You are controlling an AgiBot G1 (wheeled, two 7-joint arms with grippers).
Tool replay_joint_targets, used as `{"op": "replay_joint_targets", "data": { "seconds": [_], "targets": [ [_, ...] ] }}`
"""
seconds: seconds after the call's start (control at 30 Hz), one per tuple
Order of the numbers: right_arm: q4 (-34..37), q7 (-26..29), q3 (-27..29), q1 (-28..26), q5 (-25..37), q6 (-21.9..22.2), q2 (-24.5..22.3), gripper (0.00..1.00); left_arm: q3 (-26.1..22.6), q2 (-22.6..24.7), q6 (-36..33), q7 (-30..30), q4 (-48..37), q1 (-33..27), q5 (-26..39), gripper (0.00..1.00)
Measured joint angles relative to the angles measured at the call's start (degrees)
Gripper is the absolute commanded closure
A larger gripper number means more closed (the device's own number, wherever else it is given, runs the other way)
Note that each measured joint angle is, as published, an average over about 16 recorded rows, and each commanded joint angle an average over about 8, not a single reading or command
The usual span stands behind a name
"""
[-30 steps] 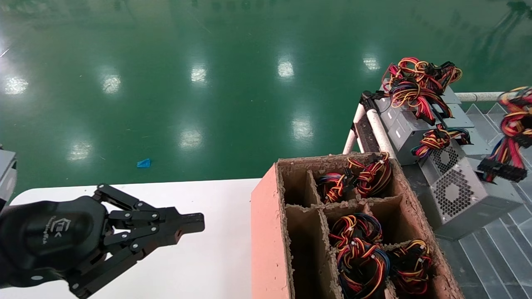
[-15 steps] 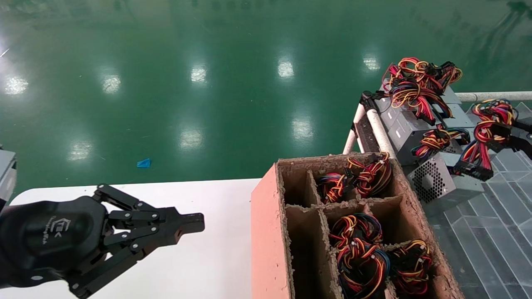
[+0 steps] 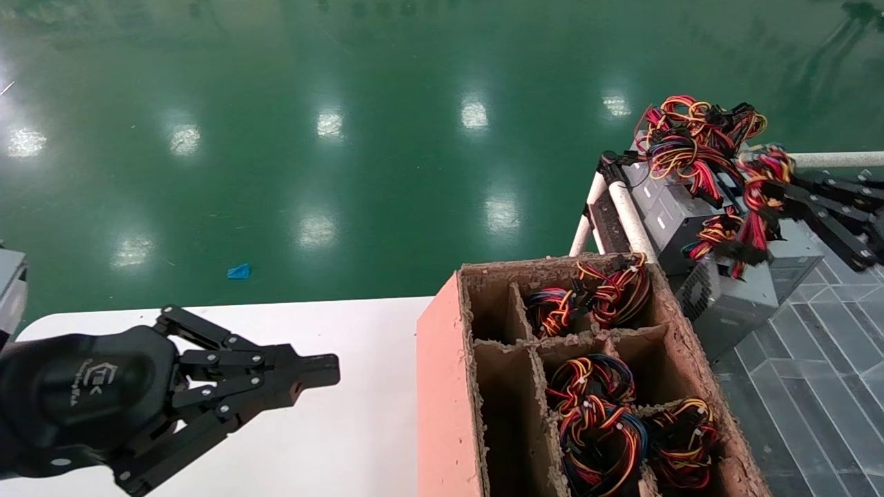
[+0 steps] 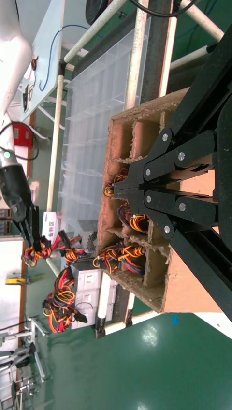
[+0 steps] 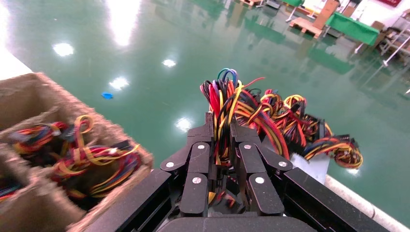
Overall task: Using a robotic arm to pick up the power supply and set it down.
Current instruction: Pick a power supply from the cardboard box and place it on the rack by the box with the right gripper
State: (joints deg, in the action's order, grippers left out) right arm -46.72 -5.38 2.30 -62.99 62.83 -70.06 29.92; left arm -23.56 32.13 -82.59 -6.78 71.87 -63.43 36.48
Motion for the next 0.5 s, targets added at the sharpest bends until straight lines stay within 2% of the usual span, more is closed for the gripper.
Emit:
{"op": "replay_joint_targets", "data": {
  "seconds": [0.27, 0.5],
  "targets": [
    [10.1, -5.6, -4.1, -11.5, 3.8, -2.3, 4.7, 1.00, 0.0, 0.0, 0.0, 0.0, 0.0, 0.0, 0.0, 1.00],
    [18.7, -10.7, -6.1, -17.7, 5.7, -5.6, 7.0, 1.00, 0.0, 0.0, 0.0, 0.0, 0.0, 0.0, 0.0, 1.00]
  ]
}}
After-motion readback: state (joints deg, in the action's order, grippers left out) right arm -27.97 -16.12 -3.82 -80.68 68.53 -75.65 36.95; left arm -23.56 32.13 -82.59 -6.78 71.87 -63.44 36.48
